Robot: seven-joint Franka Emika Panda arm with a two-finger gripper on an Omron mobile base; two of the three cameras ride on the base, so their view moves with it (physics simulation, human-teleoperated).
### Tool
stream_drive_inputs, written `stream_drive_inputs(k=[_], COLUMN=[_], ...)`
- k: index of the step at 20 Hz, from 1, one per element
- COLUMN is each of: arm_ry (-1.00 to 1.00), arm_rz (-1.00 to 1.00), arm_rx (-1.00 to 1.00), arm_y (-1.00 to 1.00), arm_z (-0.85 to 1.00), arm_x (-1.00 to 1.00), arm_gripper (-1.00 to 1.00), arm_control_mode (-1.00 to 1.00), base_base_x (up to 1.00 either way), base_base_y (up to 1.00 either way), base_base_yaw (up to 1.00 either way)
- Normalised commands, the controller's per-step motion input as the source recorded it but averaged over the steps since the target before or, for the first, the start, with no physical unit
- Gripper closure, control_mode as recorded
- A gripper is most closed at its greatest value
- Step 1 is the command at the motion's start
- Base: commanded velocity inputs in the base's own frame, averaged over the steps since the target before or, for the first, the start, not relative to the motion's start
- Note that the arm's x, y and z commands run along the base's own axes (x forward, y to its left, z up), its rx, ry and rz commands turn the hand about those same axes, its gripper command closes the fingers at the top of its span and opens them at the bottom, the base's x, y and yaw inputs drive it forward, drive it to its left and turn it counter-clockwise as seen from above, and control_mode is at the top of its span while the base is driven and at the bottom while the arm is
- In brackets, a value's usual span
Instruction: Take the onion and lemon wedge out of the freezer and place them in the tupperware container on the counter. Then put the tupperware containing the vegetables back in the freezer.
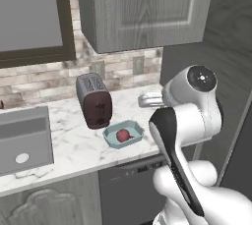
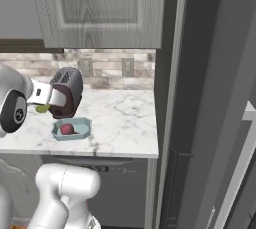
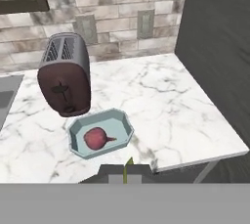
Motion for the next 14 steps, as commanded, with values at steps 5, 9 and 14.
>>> stream_drive_inputs(k=[5, 9, 14], arm_ry=[0.1, 0.1, 0.12], arm_rz=[0.0, 0.0, 0.0], arm_rx=[0.0, 0.0, 0.0], arm_y=[0.09, 0.2, 0.09], arm_z=[-0.41, -0.48, -0.44], arm_x=[0.34, 0.38, 0.47], arm_gripper=[1.0, 1.0, 1.0], arm_control_mode=[-1.0, -1.0, -1.0], base_base_x=[0.0, 0.0, 0.0], base_base_y=[0.0, 0.0, 0.0], base_base_yaw=[0.0, 0.0, 0.0])
